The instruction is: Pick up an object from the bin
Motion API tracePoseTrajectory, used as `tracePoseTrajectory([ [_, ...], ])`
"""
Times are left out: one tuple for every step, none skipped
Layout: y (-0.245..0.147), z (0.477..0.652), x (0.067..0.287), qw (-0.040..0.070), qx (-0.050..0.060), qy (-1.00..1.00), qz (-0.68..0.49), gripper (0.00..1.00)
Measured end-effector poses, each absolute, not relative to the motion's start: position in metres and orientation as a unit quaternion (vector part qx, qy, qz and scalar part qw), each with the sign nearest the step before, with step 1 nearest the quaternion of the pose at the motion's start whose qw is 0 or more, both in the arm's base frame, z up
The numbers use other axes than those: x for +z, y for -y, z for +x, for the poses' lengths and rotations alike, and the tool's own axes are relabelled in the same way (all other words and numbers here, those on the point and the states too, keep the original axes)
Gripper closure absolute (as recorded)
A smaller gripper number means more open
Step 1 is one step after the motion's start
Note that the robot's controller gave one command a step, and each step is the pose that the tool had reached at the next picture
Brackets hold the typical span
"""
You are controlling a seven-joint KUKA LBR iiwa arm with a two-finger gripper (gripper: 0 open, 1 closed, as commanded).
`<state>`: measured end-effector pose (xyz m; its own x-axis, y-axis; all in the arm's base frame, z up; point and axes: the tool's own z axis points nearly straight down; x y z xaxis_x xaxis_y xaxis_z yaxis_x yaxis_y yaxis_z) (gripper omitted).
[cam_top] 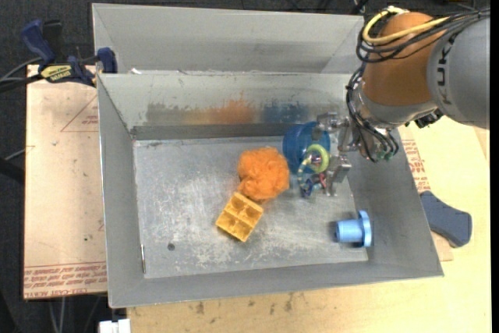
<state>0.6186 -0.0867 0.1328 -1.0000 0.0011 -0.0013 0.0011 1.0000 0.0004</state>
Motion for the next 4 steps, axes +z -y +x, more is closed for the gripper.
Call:
tracePoseTrajectory([
  [0.087, 0.619, 0.133, 0.001, 0.000, -1.000, 0.000, 0.00],
  [0.087, 0.619, 0.133, 0.001, 0.000, -1.000, 0.000, 0.00],
  [0.085, 0.602, 0.099, 0.004, 0.000, -0.998, -0.068, 0.00],
  [0.084, 0.603, 0.072, 0.000, 0.000, -0.999, -0.034, 1.00],
])
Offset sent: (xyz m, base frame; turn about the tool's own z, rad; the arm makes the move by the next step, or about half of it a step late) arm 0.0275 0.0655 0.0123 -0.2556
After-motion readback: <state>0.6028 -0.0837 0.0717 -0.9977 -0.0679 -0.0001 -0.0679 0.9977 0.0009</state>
